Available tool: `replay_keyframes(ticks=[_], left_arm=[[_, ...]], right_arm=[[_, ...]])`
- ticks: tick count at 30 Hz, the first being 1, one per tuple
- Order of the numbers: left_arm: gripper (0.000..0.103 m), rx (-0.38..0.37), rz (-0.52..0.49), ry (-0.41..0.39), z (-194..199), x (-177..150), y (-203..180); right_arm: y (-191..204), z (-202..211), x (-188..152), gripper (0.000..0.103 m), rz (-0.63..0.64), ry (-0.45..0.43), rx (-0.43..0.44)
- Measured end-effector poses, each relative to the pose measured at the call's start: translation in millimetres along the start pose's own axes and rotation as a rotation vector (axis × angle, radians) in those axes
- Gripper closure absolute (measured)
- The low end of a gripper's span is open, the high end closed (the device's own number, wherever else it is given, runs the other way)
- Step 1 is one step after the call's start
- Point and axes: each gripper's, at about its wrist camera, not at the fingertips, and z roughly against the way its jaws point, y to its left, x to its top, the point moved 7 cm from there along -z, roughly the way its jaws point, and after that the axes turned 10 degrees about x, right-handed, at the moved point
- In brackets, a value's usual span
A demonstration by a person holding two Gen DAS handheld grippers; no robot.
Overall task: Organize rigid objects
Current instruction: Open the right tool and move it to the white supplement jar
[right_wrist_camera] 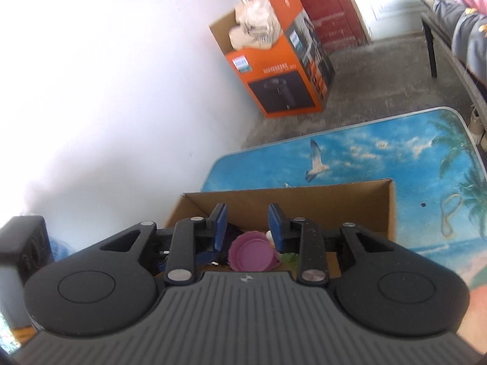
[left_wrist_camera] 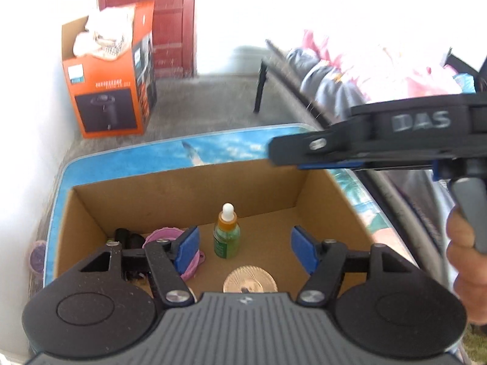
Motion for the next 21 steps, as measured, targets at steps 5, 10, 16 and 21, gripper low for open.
replay_keyframes(ticks=[5, 10, 16, 21], left_arm=[[0.023, -0.11, -0.011, -0.091, 70, -40, 2], [0.019, -0.147, -0.03, -0.137, 117, -86, 16], [0.017, -0.065, -0.009, -0.197, 139, -117, 55], [0.016, -0.04, 0.043, -0.246, 152, -128, 81]], right_arm=[[35, 60, -37, 0.056, 0.047, -0.079, 0.011], [54, 82, -91, 0.046, 0.039, -0.073, 0.011], [71, 56, -149, 0.039, -0.025, 0.002, 0.032], [93, 18, -173, 0.039, -0.04, 0.083, 0.067]])
